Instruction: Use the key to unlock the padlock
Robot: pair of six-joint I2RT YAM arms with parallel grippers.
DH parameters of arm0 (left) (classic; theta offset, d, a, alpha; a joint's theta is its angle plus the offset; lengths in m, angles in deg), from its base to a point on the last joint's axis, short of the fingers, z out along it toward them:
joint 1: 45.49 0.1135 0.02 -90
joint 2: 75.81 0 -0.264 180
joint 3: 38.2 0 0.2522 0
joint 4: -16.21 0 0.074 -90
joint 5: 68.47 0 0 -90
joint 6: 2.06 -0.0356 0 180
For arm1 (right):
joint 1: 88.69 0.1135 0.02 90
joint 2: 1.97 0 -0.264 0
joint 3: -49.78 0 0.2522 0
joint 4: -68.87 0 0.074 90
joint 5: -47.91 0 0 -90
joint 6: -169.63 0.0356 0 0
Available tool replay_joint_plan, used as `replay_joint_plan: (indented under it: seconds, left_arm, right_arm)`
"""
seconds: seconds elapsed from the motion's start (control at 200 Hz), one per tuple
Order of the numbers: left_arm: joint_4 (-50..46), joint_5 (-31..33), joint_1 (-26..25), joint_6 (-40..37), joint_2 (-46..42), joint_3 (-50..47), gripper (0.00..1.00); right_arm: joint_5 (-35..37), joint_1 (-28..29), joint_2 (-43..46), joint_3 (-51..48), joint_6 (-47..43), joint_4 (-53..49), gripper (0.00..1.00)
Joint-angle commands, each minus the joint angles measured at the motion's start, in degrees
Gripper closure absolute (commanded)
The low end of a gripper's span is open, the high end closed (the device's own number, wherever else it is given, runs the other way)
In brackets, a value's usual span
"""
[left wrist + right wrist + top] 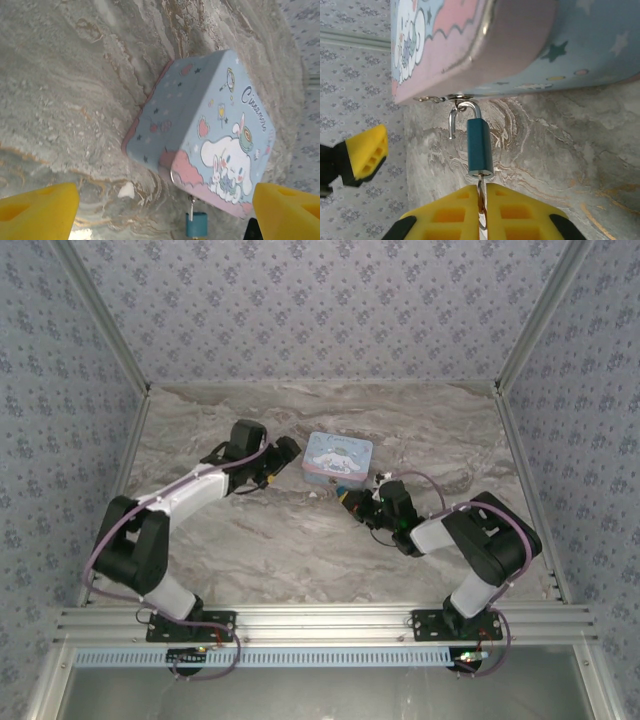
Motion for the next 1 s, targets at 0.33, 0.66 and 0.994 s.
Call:
replay_joint_plan:
  seconds: [0.33,0.66,0.994]
  left_arm:
    - [-8.1,-7.7,0.3,-12.2,15.7,19.0,0.09]
    - [-8.0,-12.0,0.2,-13.6,22.7,21.3,0.13]
    - [-3.5,-9.5,-0.2,-9.8,19.6,10.4,0.14]
  right_arm:
    - [4.4,-2.7,11.0,-1.2,-11.3,-20.4,0.46]
    - [-5.8,-6.4,11.5,-1.8,-22.7,-10.1,0.26]
    - [-3.5,-4.9,6.5,-3.2,-23.2,0.7,0.3]
